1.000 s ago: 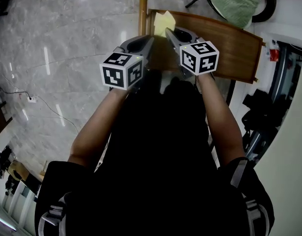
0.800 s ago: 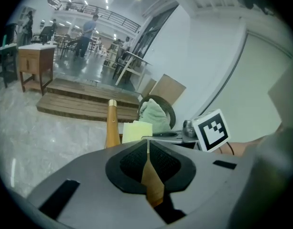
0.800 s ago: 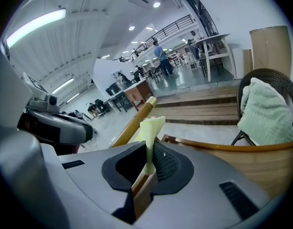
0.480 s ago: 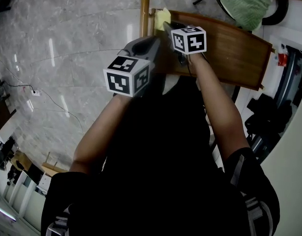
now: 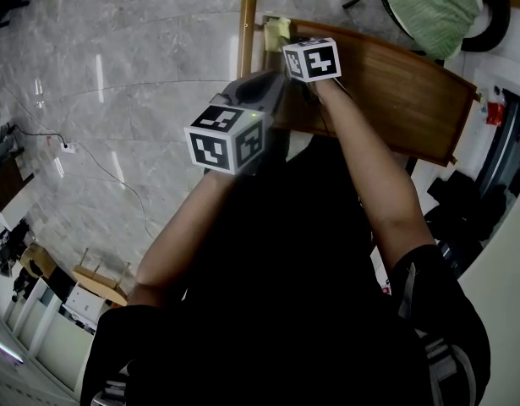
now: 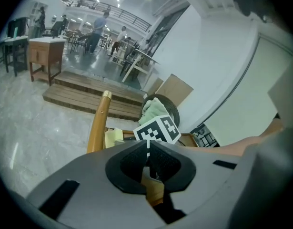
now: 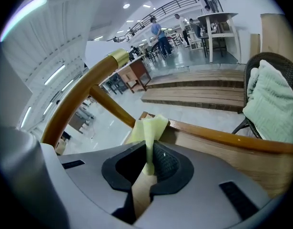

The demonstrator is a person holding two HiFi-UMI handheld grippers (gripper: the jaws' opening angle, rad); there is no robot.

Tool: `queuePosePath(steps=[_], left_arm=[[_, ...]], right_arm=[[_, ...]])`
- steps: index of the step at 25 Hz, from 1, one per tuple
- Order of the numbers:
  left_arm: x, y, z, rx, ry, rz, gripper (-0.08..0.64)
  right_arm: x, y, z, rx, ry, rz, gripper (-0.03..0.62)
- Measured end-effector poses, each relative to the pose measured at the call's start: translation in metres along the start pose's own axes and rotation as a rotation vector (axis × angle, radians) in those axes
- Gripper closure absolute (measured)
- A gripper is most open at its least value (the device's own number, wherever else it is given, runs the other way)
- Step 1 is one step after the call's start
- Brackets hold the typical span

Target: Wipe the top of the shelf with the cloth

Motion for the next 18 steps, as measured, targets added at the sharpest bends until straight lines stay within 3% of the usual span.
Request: queuePosePath(steps=[5,18], left_arm=[[0.000,0.006,0.009,0.020,-0.009,-0.013,0.549],[0.001,0.050,0.059,0.002,-0.095,0.042,0.549]], right_arm=[[0.001,0.005,-0.002,-0.024,-0.028,-0.049,0.549],[-0.009,0.072,-0.054,-0.087,-0.026,-0.010,0.549]])
Point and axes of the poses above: the fingertips, and each gripper's own axes: z forward along the fingers, y to its right, x out of its top, the point moved 9 cm from there along -z, backward along the fingers, and after that the axes turned 12 degrees about z, right-handed, at the moved point
